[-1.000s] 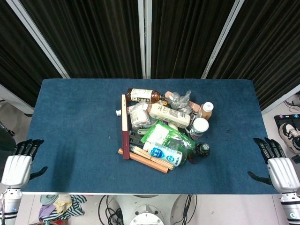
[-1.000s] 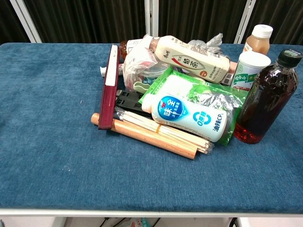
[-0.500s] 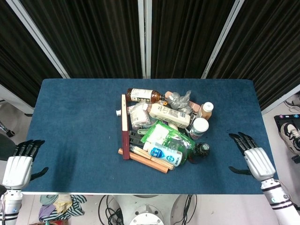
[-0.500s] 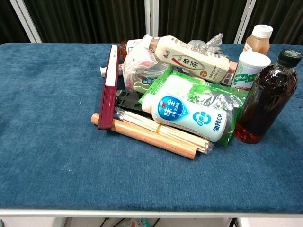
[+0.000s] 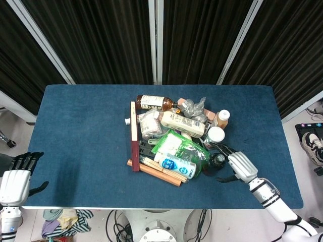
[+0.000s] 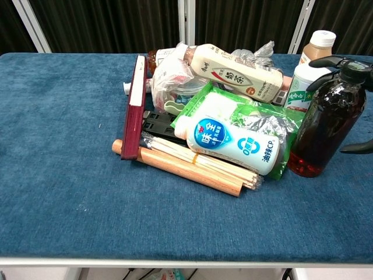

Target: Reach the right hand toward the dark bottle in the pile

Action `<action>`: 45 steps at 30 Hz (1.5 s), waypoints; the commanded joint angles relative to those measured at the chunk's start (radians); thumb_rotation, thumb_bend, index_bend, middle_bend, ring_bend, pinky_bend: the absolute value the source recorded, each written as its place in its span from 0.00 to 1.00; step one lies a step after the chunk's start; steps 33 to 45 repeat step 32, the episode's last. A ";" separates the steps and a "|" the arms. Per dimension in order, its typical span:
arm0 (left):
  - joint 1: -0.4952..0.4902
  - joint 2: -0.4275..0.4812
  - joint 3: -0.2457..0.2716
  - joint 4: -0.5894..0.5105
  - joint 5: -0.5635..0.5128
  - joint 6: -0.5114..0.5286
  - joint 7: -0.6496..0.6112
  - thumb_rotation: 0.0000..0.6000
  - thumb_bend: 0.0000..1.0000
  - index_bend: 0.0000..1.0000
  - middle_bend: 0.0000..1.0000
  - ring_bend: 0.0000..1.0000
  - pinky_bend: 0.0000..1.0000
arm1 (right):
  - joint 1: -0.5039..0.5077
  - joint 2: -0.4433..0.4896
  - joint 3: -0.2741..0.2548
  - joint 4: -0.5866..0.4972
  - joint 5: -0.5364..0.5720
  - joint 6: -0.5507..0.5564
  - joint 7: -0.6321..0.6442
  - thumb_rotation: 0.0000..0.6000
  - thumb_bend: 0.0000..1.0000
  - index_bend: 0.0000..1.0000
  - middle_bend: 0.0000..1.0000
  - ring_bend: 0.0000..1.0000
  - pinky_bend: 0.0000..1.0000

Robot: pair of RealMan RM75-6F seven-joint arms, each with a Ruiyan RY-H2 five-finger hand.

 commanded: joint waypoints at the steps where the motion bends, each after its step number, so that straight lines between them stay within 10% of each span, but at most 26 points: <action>1: -0.002 -0.002 -0.001 0.003 0.000 -0.004 -0.003 1.00 0.09 0.17 0.20 0.16 0.19 | 0.021 -0.036 -0.016 0.046 -0.014 0.012 0.082 1.00 0.19 0.18 0.27 0.20 0.40; 10: -0.005 0.000 -0.003 0.003 0.001 -0.007 -0.003 1.00 0.09 0.17 0.20 0.16 0.19 | 0.015 -0.107 -0.006 0.128 -0.043 0.161 0.217 1.00 0.54 0.63 0.55 0.50 0.71; 20: 0.007 0.010 -0.001 -0.014 0.009 0.012 0.010 1.00 0.09 0.17 0.20 0.16 0.19 | 0.145 -0.081 0.043 -0.022 -0.123 0.175 0.297 1.00 0.52 0.65 0.56 0.51 0.72; 32: 0.028 0.015 0.004 -0.025 0.002 0.029 0.020 1.00 0.09 0.17 0.20 0.16 0.19 | 0.428 -0.319 0.218 -0.012 0.031 -0.101 0.173 1.00 0.52 0.65 0.56 0.51 0.72; 45: 0.028 0.015 0.004 -0.025 0.002 0.029 0.020 1.00 0.09 0.17 0.20 0.16 0.19 | 0.428 -0.319 0.218 -0.012 0.031 -0.101 0.173 1.00 0.52 0.65 0.56 0.51 0.72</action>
